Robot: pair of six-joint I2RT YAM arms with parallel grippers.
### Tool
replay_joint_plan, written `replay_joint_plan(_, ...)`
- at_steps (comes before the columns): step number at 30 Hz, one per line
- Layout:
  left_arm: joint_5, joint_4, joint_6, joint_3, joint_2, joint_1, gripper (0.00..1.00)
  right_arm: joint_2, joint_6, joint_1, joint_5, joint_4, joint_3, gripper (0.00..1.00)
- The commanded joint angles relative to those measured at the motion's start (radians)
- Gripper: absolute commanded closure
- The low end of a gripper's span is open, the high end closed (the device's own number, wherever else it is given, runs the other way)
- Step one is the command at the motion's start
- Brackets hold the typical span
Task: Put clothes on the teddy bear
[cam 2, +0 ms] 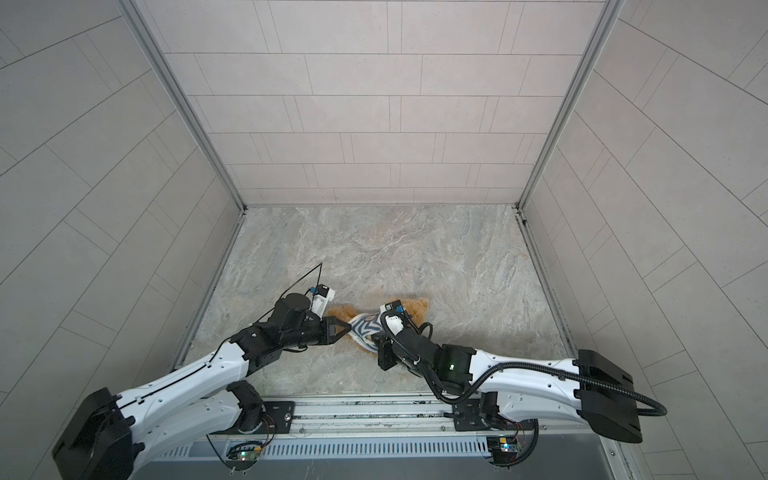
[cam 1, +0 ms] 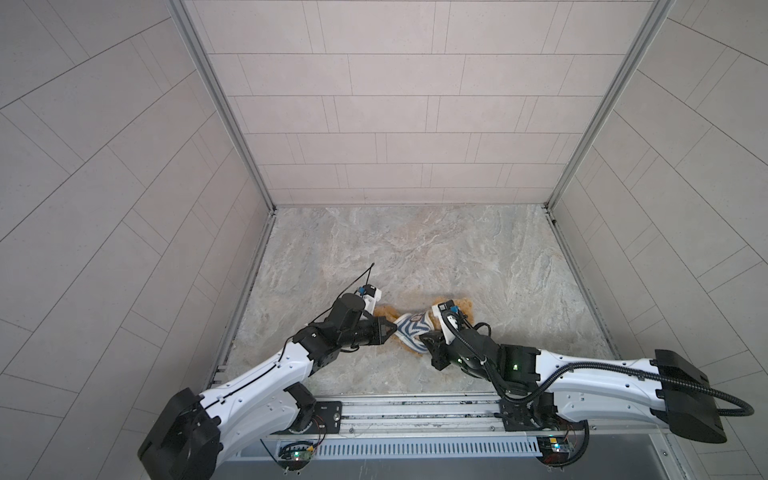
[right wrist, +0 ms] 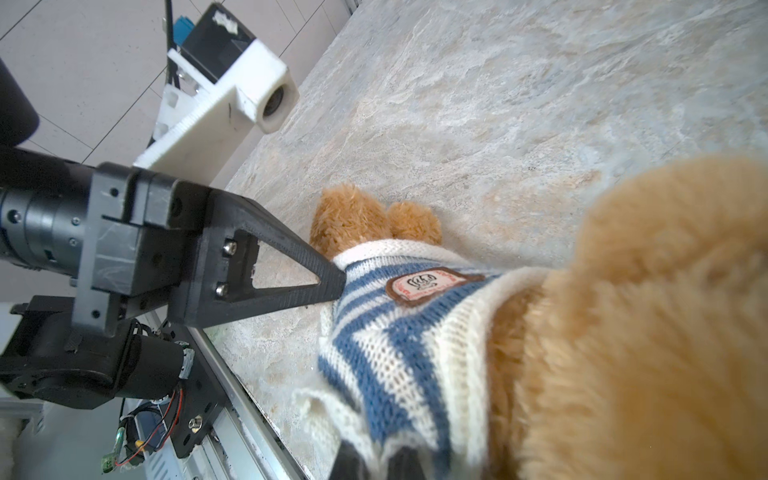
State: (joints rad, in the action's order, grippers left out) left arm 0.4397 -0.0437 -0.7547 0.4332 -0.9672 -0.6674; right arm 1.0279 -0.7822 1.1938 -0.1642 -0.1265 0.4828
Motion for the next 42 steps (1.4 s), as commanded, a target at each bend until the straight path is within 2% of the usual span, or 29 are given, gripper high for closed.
replay_joint_plan(1, -0.101, -0.09, 0.063, -0.034, -0.011, 0.058, 1.0, -0.07, 0.02, 0.009, -0.003, -0.003, 0.004, 1.0)
replay_joint_plan(9, -0.107, -0.103, 0.118, -0.039, -0.014, 0.069, 1.0, -0.113, 0.046, 0.01, 0.057, -0.048, -0.01, 1.0)
replay_joint_plan(13, -0.099, -0.097, 0.146, -0.042, -0.022, 0.068, 1.0, -0.163, 0.003, 0.01, 0.006, -0.116, -0.031, 1.0)
replay_joint_plan(19, -0.024, -0.026, 0.13, -0.02, -0.007, 0.018, 1.0, -0.067, 0.029, 0.01, -0.033, -0.015, 0.045, 1.0)
replay_joint_plan(23, -0.003, 0.04, 0.099, -0.023, -0.042, -0.046, 1.0, 0.007, 0.002, 0.009, -0.077, -0.142, -0.012, 0.93)
replay_joint_plan(25, -0.001, 0.07, 0.087, -0.03, -0.069, -0.07, 1.0, 0.03, -0.013, 0.01, -0.088, -0.191, -0.035, 0.87)
replay_joint_plan(32, 0.016, 0.154, 0.06, -0.031, -0.135, -0.104, 1.0, 0.025, -0.02, 0.009, -0.118, -0.097, -0.02, 0.67)
replay_joint_plan(36, 0.017, 0.165, 0.066, -0.022, -0.15, -0.114, 1.0, 0.015, -0.018, 0.007, -0.16, -0.114, -0.047, 0.63)
replay_joint_plan(42, 0.024, 0.193, 0.069, -0.024, -0.186, -0.152, 1.0, 0.056, -0.028, -0.009, -0.16, -0.103, -0.038, 0.66)
